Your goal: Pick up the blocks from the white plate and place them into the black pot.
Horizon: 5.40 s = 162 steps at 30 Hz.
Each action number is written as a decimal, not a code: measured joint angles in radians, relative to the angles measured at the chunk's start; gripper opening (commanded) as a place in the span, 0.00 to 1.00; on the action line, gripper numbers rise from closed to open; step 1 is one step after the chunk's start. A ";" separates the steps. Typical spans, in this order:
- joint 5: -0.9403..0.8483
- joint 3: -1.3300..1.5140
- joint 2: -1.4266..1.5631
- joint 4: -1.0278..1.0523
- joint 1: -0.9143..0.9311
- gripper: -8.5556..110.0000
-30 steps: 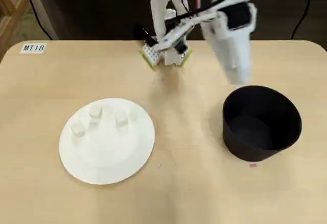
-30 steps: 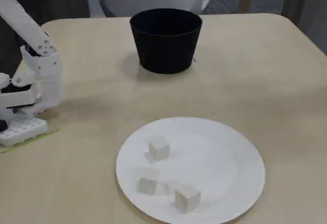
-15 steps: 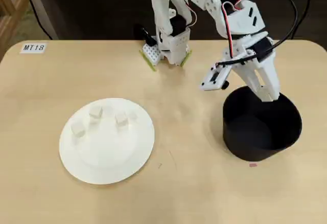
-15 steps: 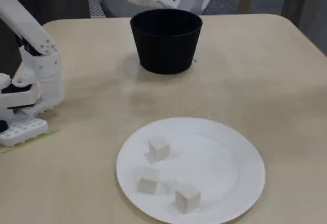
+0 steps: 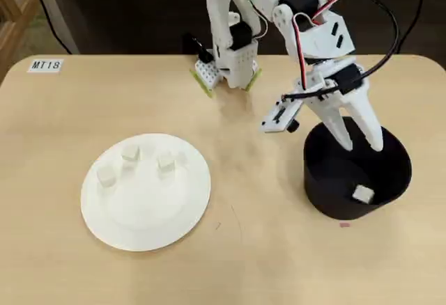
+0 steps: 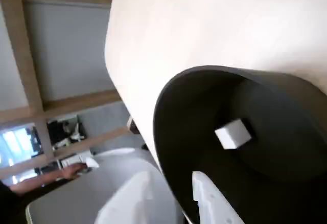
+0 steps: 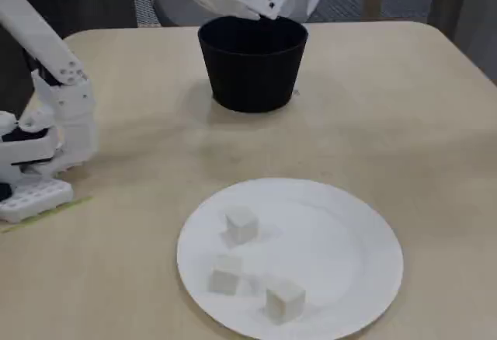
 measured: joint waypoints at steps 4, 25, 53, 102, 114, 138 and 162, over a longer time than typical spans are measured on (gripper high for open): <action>0.000 0.000 0.066 0.110 0.091 0.05; -0.097 -0.029 0.104 0.699 0.874 0.05; -0.621 -0.457 -0.540 0.879 1.054 0.05; -0.673 -0.508 -0.750 0.864 1.063 0.28; -0.609 -0.508 -0.773 0.819 1.058 0.05; 0.058 -0.512 -0.014 0.641 0.604 0.05; 0.037 -0.333 -0.187 0.247 -0.054 0.05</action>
